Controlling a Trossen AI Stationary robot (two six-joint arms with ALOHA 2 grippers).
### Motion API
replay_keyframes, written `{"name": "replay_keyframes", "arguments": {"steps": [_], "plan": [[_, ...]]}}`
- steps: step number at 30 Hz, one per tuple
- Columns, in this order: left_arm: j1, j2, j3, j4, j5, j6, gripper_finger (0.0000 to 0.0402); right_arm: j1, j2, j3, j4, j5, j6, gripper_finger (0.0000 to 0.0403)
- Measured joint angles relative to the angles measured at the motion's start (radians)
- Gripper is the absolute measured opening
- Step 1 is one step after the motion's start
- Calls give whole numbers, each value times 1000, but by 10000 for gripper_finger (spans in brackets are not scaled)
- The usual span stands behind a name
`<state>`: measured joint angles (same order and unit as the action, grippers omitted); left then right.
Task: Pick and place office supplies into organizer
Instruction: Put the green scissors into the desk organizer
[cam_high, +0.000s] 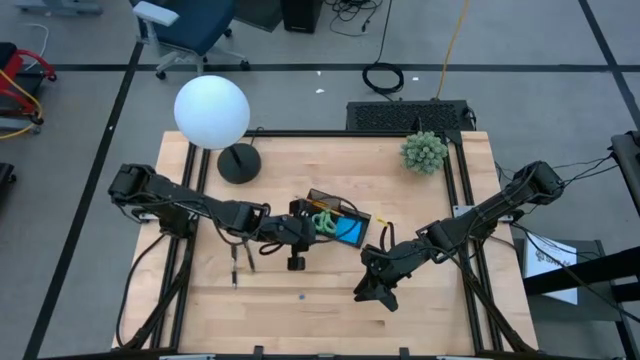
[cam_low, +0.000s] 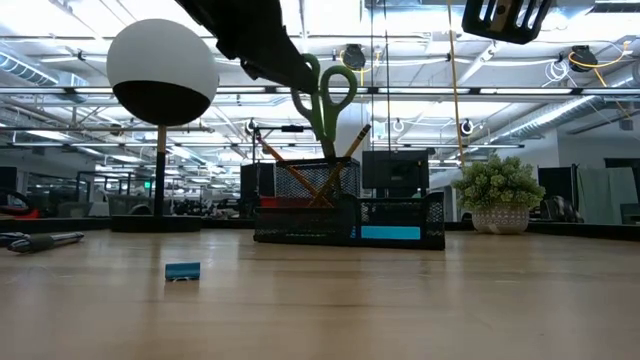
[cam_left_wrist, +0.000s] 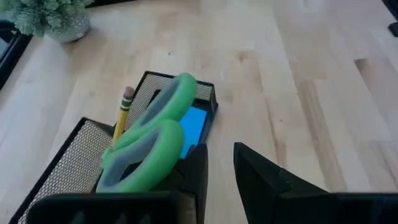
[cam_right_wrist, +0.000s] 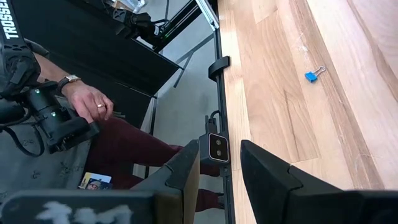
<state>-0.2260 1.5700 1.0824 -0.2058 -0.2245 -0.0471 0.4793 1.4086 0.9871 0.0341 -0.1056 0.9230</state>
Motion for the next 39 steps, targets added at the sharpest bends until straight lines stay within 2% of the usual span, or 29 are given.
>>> {"name": "replay_keyframes", "arguments": {"steps": [10, 20, 31, 39], "plan": [[32, 0, 0, 109, -19, -25, 81, 0, 0, 0, 0, 0, 0, 105], [42, 0, 0, 106, -45, -62, 81, 0, 0, 0, 0, 0, 0, 105], [33, 0, 0, -43, -39, -65, 81, 0, 0, 0, 0, 0, 0, 105], [34, 0, 0, -58, -38, -67, 81, 0, 0, 0, 0, 0, 0, 105]]}}
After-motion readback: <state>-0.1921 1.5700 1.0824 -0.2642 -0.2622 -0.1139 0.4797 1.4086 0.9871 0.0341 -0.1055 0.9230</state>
